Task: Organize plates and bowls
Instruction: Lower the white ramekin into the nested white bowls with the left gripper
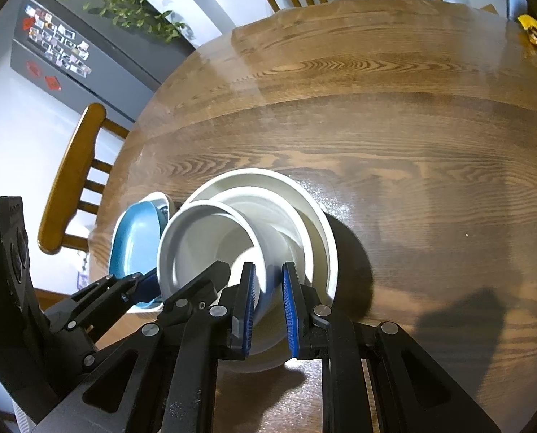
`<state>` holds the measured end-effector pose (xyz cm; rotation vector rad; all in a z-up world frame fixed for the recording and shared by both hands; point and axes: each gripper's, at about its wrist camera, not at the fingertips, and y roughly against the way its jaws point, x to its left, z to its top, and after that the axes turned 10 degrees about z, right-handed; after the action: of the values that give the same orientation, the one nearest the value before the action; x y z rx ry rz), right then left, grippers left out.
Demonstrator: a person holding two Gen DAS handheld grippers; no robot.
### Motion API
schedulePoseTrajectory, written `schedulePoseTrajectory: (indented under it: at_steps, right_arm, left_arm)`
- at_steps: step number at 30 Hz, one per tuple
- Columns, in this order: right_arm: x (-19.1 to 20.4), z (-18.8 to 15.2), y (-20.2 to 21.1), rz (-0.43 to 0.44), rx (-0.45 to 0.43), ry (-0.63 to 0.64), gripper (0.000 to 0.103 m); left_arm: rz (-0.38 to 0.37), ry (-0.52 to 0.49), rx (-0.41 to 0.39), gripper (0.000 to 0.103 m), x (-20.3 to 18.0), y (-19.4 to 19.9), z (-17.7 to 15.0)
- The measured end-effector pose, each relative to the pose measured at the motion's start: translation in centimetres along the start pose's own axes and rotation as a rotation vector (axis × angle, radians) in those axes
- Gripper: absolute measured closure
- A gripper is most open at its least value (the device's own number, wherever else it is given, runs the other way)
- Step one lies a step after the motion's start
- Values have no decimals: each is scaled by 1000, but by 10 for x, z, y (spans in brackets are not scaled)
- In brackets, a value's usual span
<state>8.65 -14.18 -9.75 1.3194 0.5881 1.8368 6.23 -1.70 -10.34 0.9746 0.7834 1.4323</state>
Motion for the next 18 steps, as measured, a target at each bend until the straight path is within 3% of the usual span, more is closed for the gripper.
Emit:
schedulePoseTrajectory:
  at_steps: [18]
  right_arm:
    - [-1, 3, -2, -5, -3, 4, 85]
  left_arm:
    - [6, 0, -1, 76, 1, -3, 2]
